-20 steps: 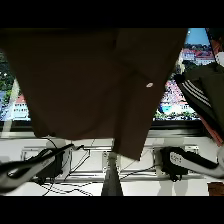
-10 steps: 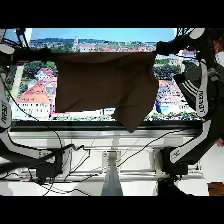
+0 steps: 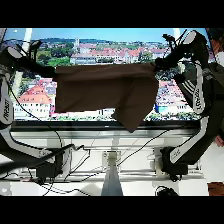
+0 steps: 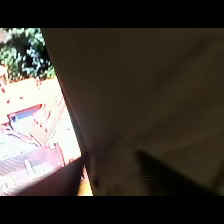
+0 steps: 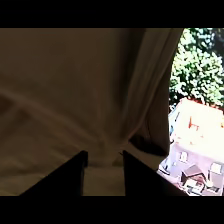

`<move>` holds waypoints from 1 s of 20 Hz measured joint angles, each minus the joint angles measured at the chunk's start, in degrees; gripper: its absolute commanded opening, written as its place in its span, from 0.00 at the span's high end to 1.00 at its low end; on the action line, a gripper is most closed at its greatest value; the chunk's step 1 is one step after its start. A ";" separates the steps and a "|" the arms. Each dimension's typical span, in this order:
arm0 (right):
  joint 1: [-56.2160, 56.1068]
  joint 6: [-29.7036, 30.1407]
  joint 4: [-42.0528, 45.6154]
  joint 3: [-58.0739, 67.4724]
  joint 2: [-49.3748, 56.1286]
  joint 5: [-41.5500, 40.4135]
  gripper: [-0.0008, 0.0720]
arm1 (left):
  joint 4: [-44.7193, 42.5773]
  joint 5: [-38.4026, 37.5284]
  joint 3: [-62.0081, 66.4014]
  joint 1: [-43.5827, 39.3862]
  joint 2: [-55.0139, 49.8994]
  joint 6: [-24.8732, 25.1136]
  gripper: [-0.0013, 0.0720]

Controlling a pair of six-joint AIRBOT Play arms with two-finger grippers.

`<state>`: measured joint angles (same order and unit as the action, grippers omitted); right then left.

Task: Fold the clothes and pants, and hang the long-sleeved shirts on hangers.

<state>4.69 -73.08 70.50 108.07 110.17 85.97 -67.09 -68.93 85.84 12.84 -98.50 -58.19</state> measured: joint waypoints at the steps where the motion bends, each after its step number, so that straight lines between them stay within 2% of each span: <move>1: 0.11 -0.17 0.17 0.00 -0.11 0.15 0.72 | -0.15 -0.96 0.07 -0.13 0.07 -0.66 0.39; 4: 1.49 -1.05 0.33 -0.07 -2.12 1.07 0.72 | -2.89 -4.09 0.61 0.09 1.97 -5.18 0.42; 7: 4.26 -1.75 0.42 -1.99 -7.32 1.36 0.72 | -5.73 -7.06 0.39 2.21 6.93 -7.91 0.54; 9: 6.38 -1.77 0.15 -6.54 -12.94 1.44 0.72 | -6.49 -8.72 -2.01 4.87 11.08 -9.05 0.56; 10: 7.43 -1.29 0.20 -10.10 -16.26 1.44 0.72 | -6.05 -9.18 -4.68 6.64 13.62 -9.38 0.61; 11: 8.39 -0.50 0.22 -13.97 -19.52 1.20 0.72 | -5.22 -9.44 -8.37 8.61 16.24 -9.57 0.61; 12: 9.35 0.48 0.22 -18.56 -23.10 0.17 0.72 | -4.33 -9.81 -12.50 10.56 18.73 -9.64 0.56; 13: 10.21 1.27 0.24 -23.41 -26.64 -1.55 0.72 | -3.32 -10.10 -17.49 12.74 21.33 -9.53 0.37; 14: 10.84 1.81 0.26 -27.76 -29.59 -3.45 0.72 | -2.25 -10.19 -22.34 14.64 23.45 -9.14 0.10; 15: 11.34 2.27 0.22 -32.15 -32.39 -5.68 0.72 | -0.76 -10.16 -27.52 16.41 25.35 -8.39 0.06; 20: 12.22 3.23 0.37 -47.17 -38.84 -13.14 0.72 | 6.67 -5.40 -46.60 20.02 28.87 -1.25 0.06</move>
<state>16.91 -69.84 70.87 60.90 71.33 72.84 -60.42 -74.32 39.24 32.86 -69.63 -59.44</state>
